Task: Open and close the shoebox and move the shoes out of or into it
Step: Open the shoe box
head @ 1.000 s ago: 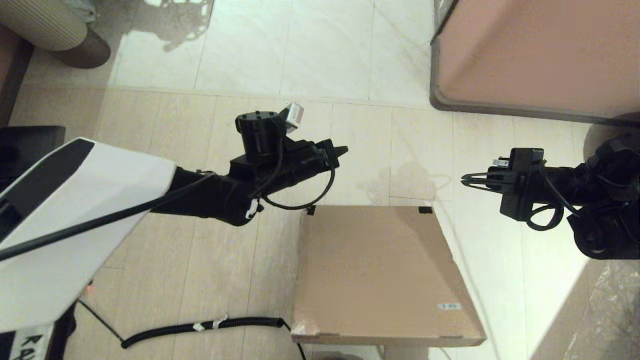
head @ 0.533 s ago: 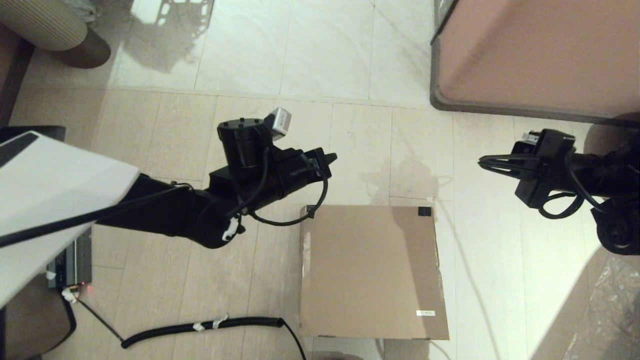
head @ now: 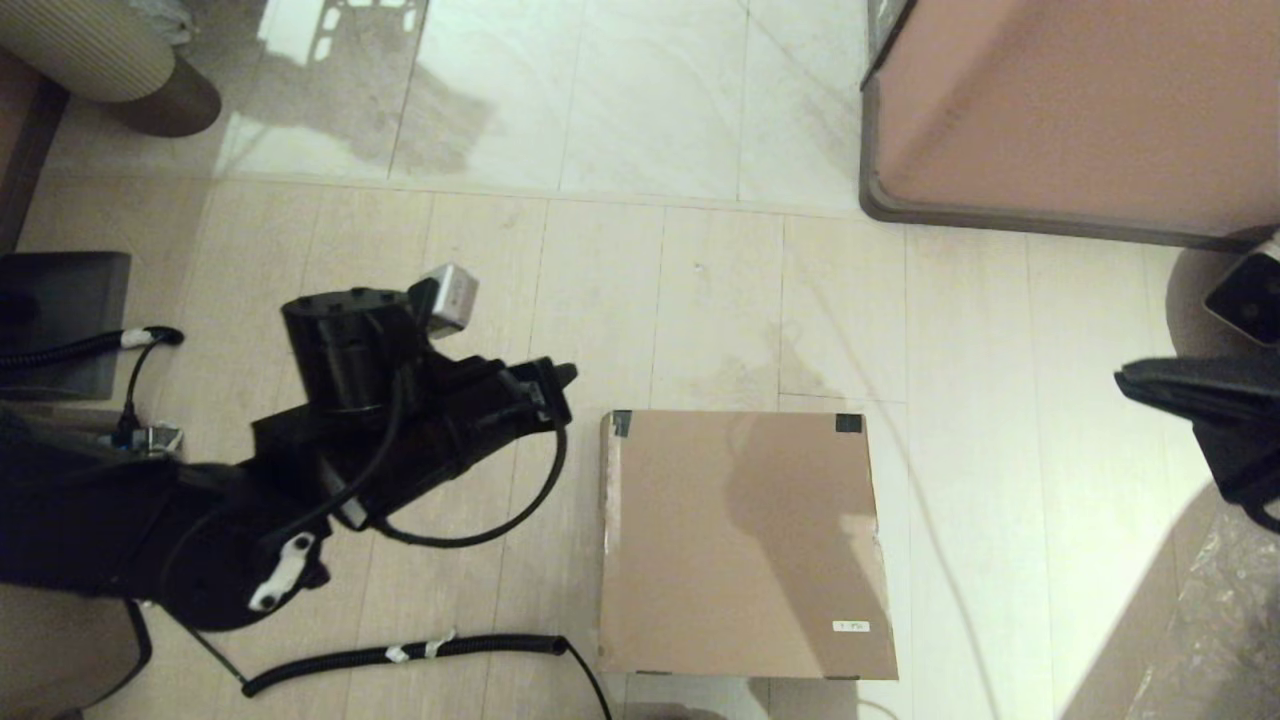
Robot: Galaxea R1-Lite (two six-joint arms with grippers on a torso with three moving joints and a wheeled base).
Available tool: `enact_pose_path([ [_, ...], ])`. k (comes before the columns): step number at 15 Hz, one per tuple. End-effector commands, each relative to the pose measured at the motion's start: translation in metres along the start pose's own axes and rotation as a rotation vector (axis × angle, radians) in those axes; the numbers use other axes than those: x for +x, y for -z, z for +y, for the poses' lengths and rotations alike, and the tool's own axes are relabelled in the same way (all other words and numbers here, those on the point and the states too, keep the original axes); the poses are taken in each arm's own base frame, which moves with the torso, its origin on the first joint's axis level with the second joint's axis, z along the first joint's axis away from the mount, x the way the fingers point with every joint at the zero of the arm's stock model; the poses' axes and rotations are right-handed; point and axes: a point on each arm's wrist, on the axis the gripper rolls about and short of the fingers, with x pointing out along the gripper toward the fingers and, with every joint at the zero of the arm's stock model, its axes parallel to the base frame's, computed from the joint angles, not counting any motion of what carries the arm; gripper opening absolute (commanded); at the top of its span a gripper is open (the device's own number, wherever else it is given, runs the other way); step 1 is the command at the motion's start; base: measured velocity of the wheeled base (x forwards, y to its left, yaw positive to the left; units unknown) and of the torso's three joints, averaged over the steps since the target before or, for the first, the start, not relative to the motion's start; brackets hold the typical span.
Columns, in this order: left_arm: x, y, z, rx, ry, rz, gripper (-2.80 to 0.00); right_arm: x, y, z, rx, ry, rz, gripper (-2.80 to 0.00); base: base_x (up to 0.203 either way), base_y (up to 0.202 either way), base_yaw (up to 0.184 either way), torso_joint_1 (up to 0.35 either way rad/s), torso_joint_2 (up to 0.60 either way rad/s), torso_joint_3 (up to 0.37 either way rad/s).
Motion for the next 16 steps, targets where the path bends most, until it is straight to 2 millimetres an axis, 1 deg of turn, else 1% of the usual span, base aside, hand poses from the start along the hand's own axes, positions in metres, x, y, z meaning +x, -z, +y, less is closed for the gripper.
enact_pose_path([
  [1, -0.038, -0.005, 0.015, -0.005, -0.056, -0.031, -2.80, -0.014, 0.075, 0.003, -0.078, 0.027, -0.036, -2.80, 0.000, 0.000, 0.000, 0.000, 0.00, 0.000],
  [2, -0.050, -0.007, 0.021, -0.006, -0.081, -0.047, -2.80, -0.020, 0.100, -0.007, -0.092, 0.049, -0.068, -2.80, 0.000, 0.000, 0.000, 0.000, 0.00, 0.000],
  [3, -0.061, -0.007, 0.025, -0.007, -0.098, -0.057, -2.80, -0.025, 0.120, -0.011, -0.113, 0.079, -0.120, -2.80, 0.000, 0.000, 0.000, 0.000, 0.00, 0.000],
  [4, -0.073, -0.005, 0.028, -0.008, -0.113, -0.055, -2.80, -0.030, 0.130, -0.013, -0.136, 0.120, -0.191, -2.80, 0.000, 0.000, 0.000, 0.000, 0.00, 0.000],
  [6, -0.097, 0.000, 0.039, 0.009, -0.163, -0.054, -2.80, -0.038, 0.134, -0.013, -0.160, 0.185, -0.307, -2.80, 0.000, 0.000, 0.000, 0.000, 0.00, 0.000],
  [7, -0.107, 0.001, 0.044, 0.015, -0.191, -0.059, -2.80, -0.043, 0.134, -0.017, -0.116, 0.216, -0.377, -2.80, 0.000, 0.000, 0.000, 0.000, 0.00, 0.000],
  [8, -0.118, 0.001, 0.048, 0.023, -0.216, -0.076, -2.80, -0.049, 0.134, -0.026, -0.014, 0.234, -0.451, -2.80, 0.000, 0.000, 0.000, 0.000, 0.00, 0.000],
  [9, -0.127, 0.000, 0.057, 0.028, -0.264, -0.087, -2.80, -0.054, 0.136, -0.037, 0.126, 0.229, -0.503, -2.80, 0.000, 0.000, 0.000, 0.000, 0.00, 0.000],
  [10, -0.134, 0.002, 0.064, 0.035, -0.302, -0.088, -2.80, -0.056, 0.139, -0.047, 0.244, 0.220, -0.541, -2.80, 0.000, 0.000, 0.000, 0.000, 0.00, 0.000],
  [11, -0.143, 0.005, 0.066, 0.042, -0.320, -0.090, -2.80, -0.057, 0.143, -0.056, 0.331, 0.224, -0.598, -2.80, 0.000, 0.000, 0.000, 0.000, 0.00, 0.000],
  [13, -0.156, 0.014, 0.072, 0.049, -0.365, -0.076, -2.80, -0.059, 0.151, -0.068, 0.346, 0.330, -0.764, -2.80, 0.000, 0.000, 0.000, 0.000, 0.00, 0.000],
  [14, -0.160, 0.017, 0.073, 0.050, -0.377, -0.072, -2.80, -0.059, 0.156, -0.075, 0.339, 0.392, -0.791, -2.80, 0.000, 0.000, 0.000, 0.000, 0.00, 0.000],
  [16, -0.164, 0.021, 0.073, 0.098, -0.384, -0.052, -2.80, -0.058, 0.167, -0.088, 0.312, 0.515, -0.773, -2.80, 0.000, 0.000, 0.000, 0.000, 0.00, 0.000],
])
